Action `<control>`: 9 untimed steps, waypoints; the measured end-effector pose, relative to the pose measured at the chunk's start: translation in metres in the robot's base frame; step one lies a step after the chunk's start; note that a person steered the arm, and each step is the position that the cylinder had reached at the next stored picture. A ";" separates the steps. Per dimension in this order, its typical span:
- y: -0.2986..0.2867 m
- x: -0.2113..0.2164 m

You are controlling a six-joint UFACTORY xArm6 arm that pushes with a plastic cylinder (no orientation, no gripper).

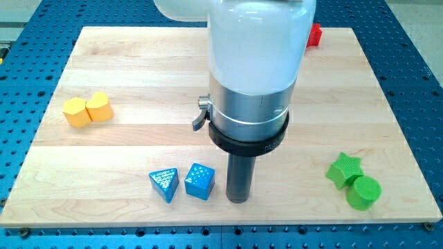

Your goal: Move the arm to the left of the hexagon

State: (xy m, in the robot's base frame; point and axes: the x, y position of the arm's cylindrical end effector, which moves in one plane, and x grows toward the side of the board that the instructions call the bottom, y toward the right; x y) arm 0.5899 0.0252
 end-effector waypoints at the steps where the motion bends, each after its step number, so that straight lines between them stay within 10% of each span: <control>1: 0.001 0.000; 6: -0.035 -0.115; 9: -0.319 -0.090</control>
State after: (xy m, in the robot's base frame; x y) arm 0.4996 -0.2942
